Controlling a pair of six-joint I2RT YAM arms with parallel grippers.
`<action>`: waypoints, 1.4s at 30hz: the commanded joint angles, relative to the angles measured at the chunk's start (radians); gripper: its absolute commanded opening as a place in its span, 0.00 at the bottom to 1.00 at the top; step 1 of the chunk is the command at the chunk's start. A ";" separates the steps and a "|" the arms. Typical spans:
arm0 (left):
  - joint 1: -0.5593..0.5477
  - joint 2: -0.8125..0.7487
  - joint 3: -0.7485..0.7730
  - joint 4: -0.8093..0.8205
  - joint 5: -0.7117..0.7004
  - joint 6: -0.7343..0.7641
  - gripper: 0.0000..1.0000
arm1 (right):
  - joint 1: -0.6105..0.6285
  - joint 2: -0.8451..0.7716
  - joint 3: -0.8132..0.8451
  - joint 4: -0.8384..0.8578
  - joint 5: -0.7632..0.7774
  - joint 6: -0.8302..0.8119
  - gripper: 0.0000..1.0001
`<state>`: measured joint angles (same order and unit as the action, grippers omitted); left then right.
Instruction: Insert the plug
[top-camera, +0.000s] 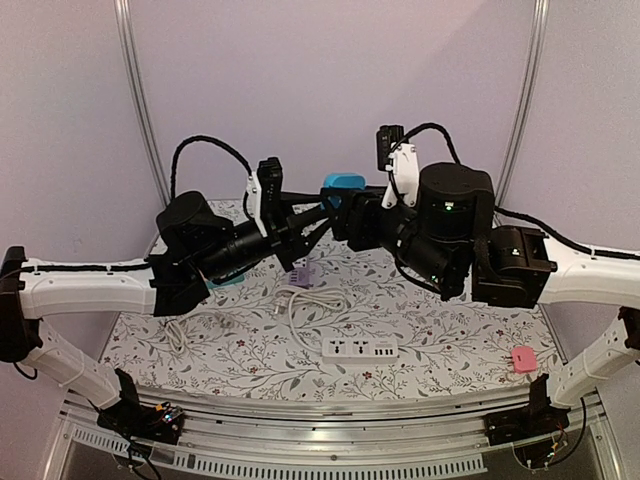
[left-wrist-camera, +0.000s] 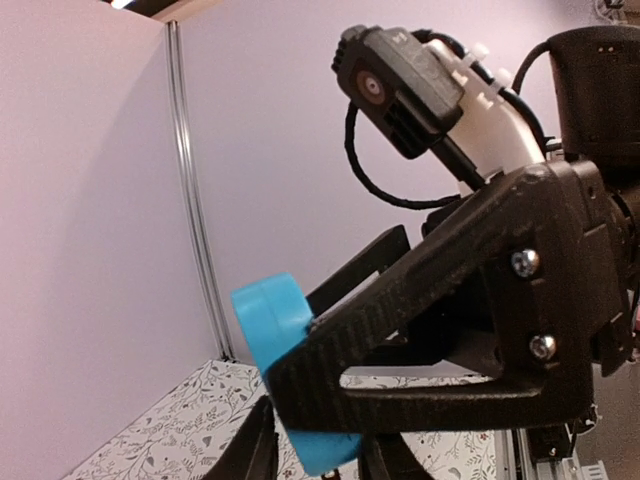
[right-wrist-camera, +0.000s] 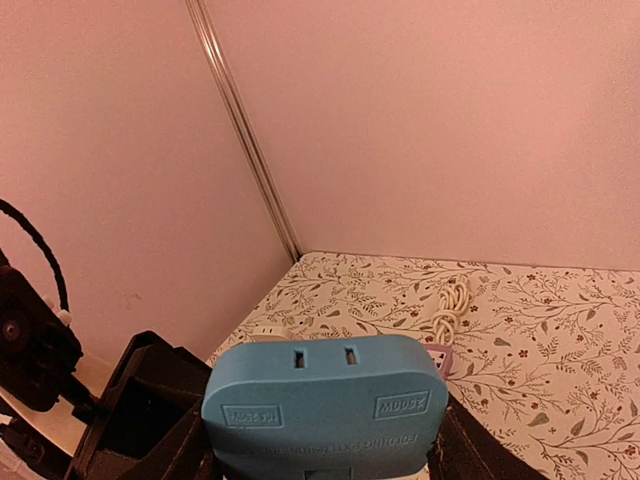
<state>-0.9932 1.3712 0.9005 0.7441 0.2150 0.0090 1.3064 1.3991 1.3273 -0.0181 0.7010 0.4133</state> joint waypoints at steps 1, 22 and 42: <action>-0.018 0.007 -0.001 0.070 -0.004 0.029 0.17 | 0.006 0.025 0.026 0.000 -0.010 -0.034 0.27; 0.038 -0.070 -0.118 0.167 0.406 -0.264 0.00 | -0.064 -0.352 -0.098 -0.332 -0.629 -0.474 0.96; 0.007 -0.050 -0.114 0.196 0.449 -0.215 0.00 | -0.116 -0.179 0.077 -0.483 -0.863 -0.507 0.32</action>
<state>-0.9768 1.3140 0.7994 0.9066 0.6411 -0.2138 1.2026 1.2175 1.3701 -0.5117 -0.0792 -0.1101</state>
